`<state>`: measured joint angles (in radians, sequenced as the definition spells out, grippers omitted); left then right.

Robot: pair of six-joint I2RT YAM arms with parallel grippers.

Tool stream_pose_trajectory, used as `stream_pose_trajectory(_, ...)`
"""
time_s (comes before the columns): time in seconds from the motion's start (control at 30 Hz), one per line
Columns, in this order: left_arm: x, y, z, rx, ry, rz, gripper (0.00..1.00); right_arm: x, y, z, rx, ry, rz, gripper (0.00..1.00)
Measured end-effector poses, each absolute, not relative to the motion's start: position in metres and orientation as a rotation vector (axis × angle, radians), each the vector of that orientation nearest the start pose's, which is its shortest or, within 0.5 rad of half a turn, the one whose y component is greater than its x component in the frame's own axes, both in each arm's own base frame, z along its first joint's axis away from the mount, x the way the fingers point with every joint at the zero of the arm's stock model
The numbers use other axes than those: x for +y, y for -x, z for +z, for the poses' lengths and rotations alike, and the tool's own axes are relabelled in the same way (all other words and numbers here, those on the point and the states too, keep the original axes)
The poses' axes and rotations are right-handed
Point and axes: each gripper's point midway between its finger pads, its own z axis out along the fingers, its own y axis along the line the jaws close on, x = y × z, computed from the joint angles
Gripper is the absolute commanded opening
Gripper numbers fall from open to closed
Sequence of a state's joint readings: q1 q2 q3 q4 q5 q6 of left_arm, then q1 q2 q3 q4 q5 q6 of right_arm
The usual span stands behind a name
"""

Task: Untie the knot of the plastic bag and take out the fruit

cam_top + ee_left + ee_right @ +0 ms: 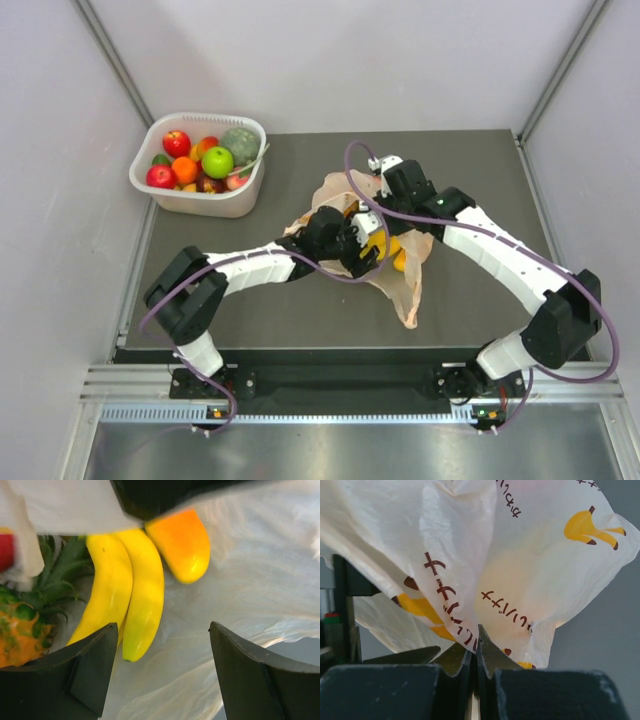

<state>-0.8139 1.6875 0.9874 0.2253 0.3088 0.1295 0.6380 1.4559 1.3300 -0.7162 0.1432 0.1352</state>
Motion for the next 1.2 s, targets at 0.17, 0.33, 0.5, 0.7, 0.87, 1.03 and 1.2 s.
stream_pose_trajectory(0.17,-0.375,-0.291,0.074,1.843,-1.199,-0.692,0.78,0.211,-0.312,0.19,2.347,0.558,0.192,0.0)
stream_pose_trajectory(0.33,-0.372,-0.303,0.059,1.855,-1.182,-0.623,0.78,0.211,-0.31,0.189,2.353,0.567,0.185,0.0)
stream_pose_trajectory(0.5,-0.367,-0.313,0.057,1.822,-1.118,-0.558,0.77,0.218,-0.309,0.189,2.346,0.578,0.218,0.0)
stream_pose_trajectory(0.7,-0.362,-0.313,0.059,1.79,-1.072,-0.511,0.77,0.224,-0.309,0.19,2.337,0.586,0.251,0.0)
stream_pose_trajectory(0.87,-0.368,-0.296,0.075,1.739,-1.103,-0.509,0.77,0.228,-0.312,0.193,2.318,0.587,0.268,0.0)
stream_pose_trajectory(1.03,-0.371,-0.302,0.07,1.733,-1.138,-0.462,0.75,0.222,-0.316,0.193,2.314,0.574,0.233,0.0)
stream_pose_trajectory(1.2,-0.377,-0.308,0.057,1.748,-1.157,-0.45,0.7,0.216,-0.32,0.194,2.309,0.561,0.198,0.0)
